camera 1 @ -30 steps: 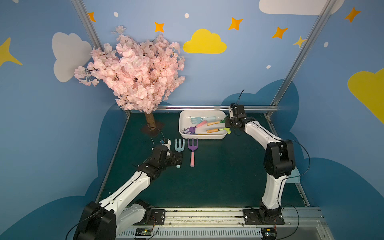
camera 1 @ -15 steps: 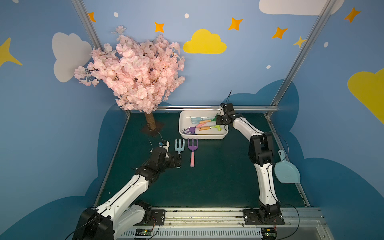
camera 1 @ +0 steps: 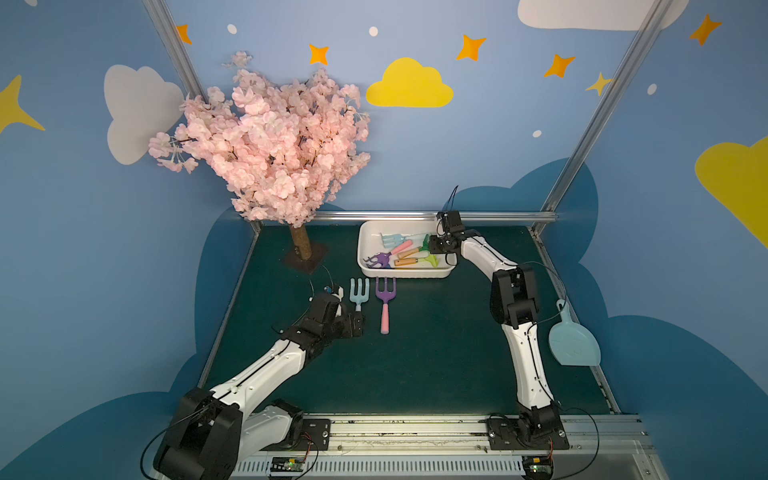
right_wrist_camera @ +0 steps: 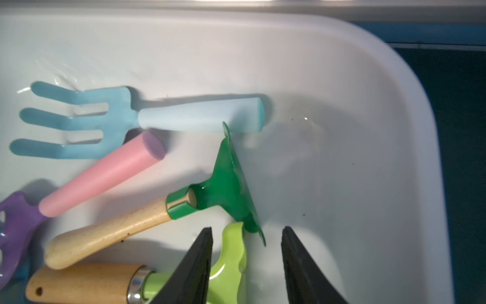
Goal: Take the hand rake out of the storage box
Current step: Place the rake in the storage box.
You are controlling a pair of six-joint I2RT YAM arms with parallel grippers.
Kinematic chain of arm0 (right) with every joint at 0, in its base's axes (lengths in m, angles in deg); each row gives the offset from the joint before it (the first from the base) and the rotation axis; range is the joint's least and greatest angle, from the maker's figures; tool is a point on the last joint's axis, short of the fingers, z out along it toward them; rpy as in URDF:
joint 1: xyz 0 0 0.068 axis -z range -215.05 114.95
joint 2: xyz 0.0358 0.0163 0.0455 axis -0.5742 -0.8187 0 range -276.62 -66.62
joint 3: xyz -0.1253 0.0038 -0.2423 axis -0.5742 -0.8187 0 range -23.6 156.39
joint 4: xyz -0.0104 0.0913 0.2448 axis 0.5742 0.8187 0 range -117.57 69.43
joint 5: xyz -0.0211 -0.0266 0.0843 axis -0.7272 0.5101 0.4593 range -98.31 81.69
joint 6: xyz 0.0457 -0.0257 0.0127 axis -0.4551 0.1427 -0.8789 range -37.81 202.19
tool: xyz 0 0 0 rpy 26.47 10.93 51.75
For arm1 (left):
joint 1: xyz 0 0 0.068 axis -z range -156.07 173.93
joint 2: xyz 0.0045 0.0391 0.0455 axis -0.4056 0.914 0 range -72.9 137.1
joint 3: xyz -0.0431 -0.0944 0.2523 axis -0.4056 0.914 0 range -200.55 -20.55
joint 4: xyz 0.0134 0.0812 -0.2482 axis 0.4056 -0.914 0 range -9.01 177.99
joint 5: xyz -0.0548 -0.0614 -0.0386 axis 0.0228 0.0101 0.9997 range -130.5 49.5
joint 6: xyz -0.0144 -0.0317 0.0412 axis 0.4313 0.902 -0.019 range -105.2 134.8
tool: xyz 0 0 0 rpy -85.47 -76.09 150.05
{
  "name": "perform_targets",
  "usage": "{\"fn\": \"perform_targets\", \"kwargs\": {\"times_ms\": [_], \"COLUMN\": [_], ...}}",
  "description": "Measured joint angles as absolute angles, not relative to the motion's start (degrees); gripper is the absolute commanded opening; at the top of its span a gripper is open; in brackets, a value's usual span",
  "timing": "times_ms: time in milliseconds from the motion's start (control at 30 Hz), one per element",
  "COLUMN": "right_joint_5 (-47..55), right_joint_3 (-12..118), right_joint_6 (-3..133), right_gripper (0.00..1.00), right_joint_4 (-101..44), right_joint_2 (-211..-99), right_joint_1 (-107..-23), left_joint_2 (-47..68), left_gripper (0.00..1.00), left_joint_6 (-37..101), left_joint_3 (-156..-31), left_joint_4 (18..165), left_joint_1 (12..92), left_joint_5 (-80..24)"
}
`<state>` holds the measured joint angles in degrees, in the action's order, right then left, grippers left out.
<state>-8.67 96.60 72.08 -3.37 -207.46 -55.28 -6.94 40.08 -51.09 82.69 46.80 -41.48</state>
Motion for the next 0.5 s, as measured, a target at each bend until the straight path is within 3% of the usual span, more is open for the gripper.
{"fn": "perform_targets", "kwargs": {"times_ms": [167, 500], "right_joint_5": [-9.19, -9.83], "right_joint_3": [89.52, 89.06], "right_joint_6": [72.19, 73.57], "right_gripper": [0.46, 0.20], "right_joint_4": [-3.45, -2.62], "right_joint_2": [-202.63, -201.64], "right_joint_1": [-55.84, -56.19], "left_joint_2": [-5.22, -3.29], "left_gripper": [1.00, 1.00], "left_joint_6": [39.62, 39.21], "left_joint_3": [-51.07, -51.07], "left_joint_4": [83.63, 85.00], "left_joint_1": [46.67, 46.52], "left_joint_5": [-41.35, -40.23]}}
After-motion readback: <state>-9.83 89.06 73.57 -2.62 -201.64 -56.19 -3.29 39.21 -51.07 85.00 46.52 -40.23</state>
